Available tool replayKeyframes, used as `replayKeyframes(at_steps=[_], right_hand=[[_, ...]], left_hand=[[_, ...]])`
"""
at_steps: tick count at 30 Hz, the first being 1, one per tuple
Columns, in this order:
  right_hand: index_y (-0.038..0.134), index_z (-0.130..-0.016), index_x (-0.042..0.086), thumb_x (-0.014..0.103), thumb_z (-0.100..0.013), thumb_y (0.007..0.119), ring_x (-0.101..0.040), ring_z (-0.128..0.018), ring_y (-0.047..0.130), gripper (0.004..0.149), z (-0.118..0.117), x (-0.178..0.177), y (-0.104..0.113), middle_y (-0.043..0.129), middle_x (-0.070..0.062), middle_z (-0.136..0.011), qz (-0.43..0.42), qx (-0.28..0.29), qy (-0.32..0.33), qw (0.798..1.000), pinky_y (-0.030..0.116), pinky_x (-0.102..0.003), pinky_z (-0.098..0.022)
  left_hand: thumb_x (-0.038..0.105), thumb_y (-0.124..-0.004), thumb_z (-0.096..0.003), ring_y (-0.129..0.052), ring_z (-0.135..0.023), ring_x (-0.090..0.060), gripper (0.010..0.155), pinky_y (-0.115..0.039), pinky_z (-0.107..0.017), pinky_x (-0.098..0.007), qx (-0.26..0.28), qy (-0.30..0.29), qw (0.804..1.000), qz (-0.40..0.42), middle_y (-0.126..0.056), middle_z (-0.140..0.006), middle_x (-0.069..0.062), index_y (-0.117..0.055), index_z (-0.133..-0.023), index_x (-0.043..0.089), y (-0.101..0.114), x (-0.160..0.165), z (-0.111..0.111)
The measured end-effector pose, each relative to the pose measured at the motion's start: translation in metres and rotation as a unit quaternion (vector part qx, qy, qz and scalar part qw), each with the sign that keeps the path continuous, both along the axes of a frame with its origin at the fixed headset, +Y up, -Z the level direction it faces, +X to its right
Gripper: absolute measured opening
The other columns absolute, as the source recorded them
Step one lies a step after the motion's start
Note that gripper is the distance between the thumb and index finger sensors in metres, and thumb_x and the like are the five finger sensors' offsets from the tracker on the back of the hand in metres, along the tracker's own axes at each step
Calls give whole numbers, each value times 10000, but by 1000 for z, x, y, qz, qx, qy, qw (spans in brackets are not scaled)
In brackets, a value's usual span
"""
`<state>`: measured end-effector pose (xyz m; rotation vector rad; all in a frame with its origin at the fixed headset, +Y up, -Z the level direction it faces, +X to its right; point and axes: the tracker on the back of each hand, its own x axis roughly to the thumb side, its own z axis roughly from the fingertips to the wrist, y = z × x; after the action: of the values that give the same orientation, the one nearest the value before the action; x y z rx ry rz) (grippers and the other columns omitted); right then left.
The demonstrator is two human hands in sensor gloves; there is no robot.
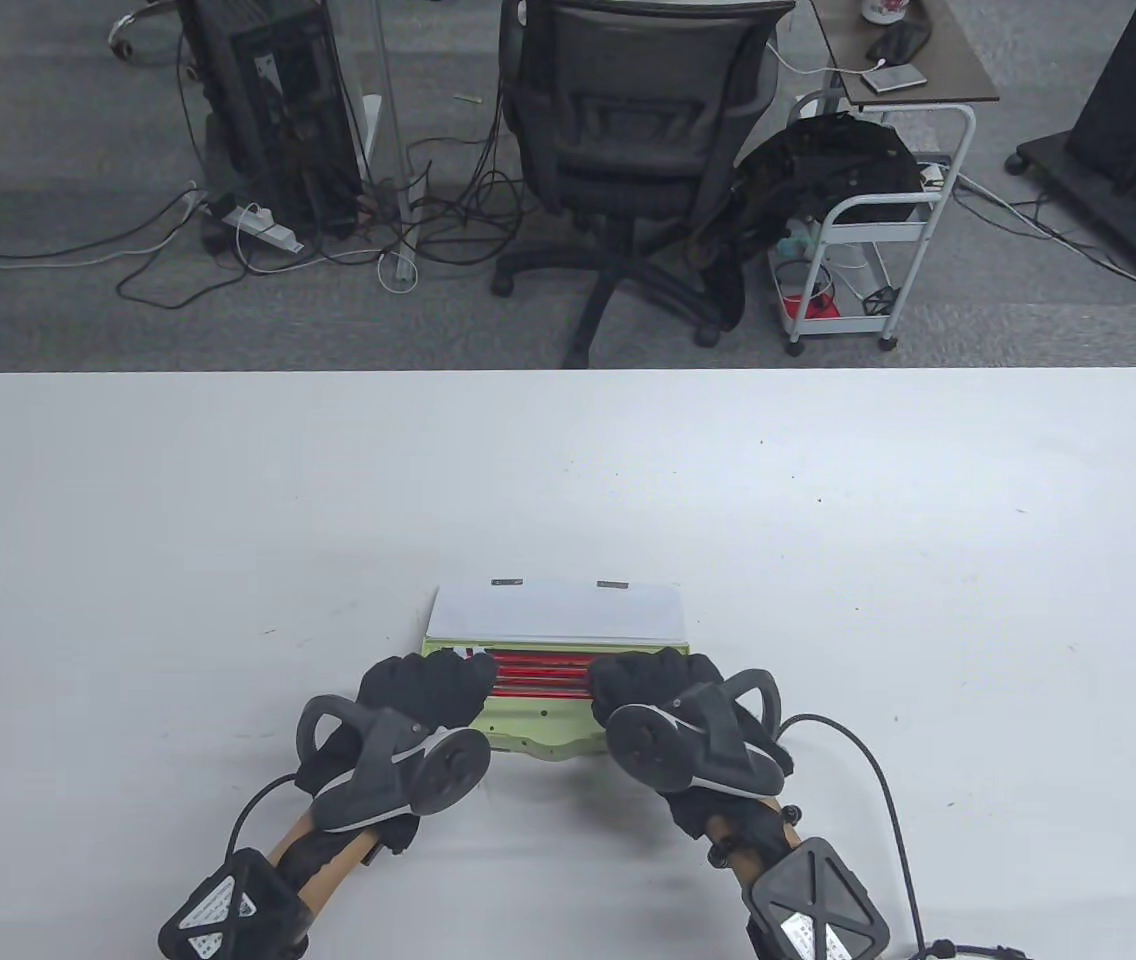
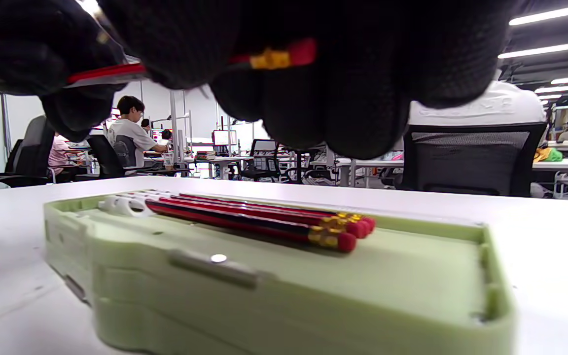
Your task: Organize multifunction pencil case
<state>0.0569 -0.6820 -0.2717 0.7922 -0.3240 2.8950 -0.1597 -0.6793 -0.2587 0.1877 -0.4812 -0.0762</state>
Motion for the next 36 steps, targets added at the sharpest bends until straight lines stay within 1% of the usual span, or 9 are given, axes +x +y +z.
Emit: replayKeyframes(at_steps=[6,8,13,16,18,21,23,27,36], right_hand=[[858,-853,177,375,-462,765,-337,-616,955,447,-2,0,-3,890,-130,-785,6,12,-18,1000,826,-517,-532],[867,-844,182,373,-455,769,-329,-600,957,444,-4,2,-2,896,-125,-769,0,13,-19,1000,830,-513,-525],[859,-849,168,349,-456,762,-332,-600,955,443,-11,13,-6,893,-126,-769,3,5,-25,1000,827,-515,-528],[850,-859,160,332,-461,758,-335,-605,954,443,-15,18,-8,890,-131,-775,8,-11,-26,1000,827,-516,-529],[836,-875,149,306,-466,758,-342,-616,948,446,-16,21,-9,881,-138,-789,12,-19,-30,999,822,-521,-534],[818,-896,137,270,-471,759,-354,-639,939,449,-16,24,-7,865,-146,-813,26,-25,-34,999,814,-528,-547],[812,-906,133,251,-471,763,-357,-648,936,453,-16,27,-5,860,-152,-822,31,-30,-41,998,810,-531,-553],[827,-898,134,240,-463,784,-357,-651,943,450,-17,35,-3,869,-147,-822,50,-43,-53,996,816,-530,-554],[876,-853,163,266,-438,840,-328,-631,975,429,-21,32,-11,915,-112,-784,81,-69,-52,993,840,-510,-546]], left_hand=[[279,-648,-552,-962,-756,-293,430,-774,-614,-593,1,-11,1000,6,-895,-901,-61,-660,-981,247,-3,-2,-4],[304,-654,-558,-944,-800,-313,440,-755,-635,-605,-5,-11,1000,19,-888,-931,-61,-652,-995,248,-2,-6,-6],[458,-668,-524,-819,-955,-407,659,-664,-690,-665,-31,41,996,79,-768,-1077,-128,-513,-1103,186,5,-46,-23],[532,-663,-498,-706,-1031,-480,766,-595,-708,-711,-88,71,987,117,-667,-1154,-177,-453,-1136,164,1,-80,-36],[576,-662,-478,-610,-1067,-539,845,-549,-708,-740,-143,93,976,139,-569,-1198,-228,-402,-1156,144,-9,-99,-45],[611,-672,-447,-526,-1083,-581,928,-510,-703,-755,-211,78,959,174,-485,-1224,-265,-338,-1169,132,-30,-114,-55],[629,-674,-429,-457,-1099,-589,967,-476,-709,-760,-245,71,951,173,-418,-1243,-261,-296,-1173,140,-37,-115,-58],[649,-678,-399,-391,-1116,-581,1011,-438,-719,-765,-269,55,951,145,-347,-1258,-250,-243,-1173,165,-46,-104,-62],[632,-680,-413,-401,-1116,-572,986,-445,-720,-759,-286,38,953,96,-345,-1257,-238,-252,-1169,165,-59,-82,-63]])
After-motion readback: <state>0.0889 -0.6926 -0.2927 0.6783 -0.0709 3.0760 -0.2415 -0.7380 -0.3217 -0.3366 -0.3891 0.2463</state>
